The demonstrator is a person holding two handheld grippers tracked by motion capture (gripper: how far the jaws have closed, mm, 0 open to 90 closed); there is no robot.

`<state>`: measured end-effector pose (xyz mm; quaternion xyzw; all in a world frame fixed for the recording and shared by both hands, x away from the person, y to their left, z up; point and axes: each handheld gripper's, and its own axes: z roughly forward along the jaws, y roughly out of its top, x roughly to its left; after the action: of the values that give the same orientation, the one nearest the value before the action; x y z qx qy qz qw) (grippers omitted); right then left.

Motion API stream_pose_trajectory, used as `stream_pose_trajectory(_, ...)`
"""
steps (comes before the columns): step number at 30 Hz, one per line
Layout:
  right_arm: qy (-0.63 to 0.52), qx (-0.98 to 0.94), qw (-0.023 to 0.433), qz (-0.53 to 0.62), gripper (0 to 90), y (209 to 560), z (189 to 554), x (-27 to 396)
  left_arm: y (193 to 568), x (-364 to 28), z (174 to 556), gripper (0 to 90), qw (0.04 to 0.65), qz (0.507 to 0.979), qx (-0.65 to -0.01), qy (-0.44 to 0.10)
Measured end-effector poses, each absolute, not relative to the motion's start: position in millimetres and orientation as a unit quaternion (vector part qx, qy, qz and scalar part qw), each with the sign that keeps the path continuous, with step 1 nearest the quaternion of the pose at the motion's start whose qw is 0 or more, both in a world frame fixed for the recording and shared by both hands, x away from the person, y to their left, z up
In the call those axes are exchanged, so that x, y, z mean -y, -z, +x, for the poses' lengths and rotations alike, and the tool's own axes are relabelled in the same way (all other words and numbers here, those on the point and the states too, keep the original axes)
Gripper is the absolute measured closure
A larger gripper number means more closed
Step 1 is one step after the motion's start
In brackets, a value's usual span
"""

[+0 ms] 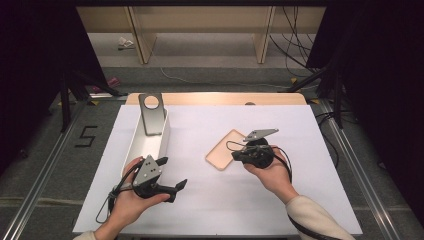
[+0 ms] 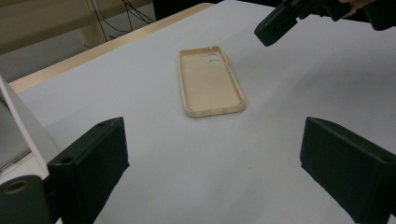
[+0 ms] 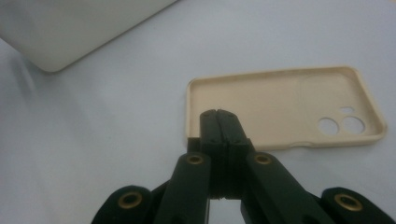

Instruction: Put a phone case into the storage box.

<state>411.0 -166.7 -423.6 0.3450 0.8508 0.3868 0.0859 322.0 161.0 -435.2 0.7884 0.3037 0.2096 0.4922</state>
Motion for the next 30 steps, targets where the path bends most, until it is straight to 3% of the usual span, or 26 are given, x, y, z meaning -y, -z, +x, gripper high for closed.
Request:
stream_pose_trajectory(14,-0.312,-0.882,0.066,0.348,90.0,451,436,124,436,-161,321,9.3,0.490,0.791,-0.301,-0.207)
stream_pose_trajectory(30,-0.265,-0.895,0.056,0.354,90.0,464,441,119,436,-160,321,9.9,0.489,0.794,-0.296,-0.206)
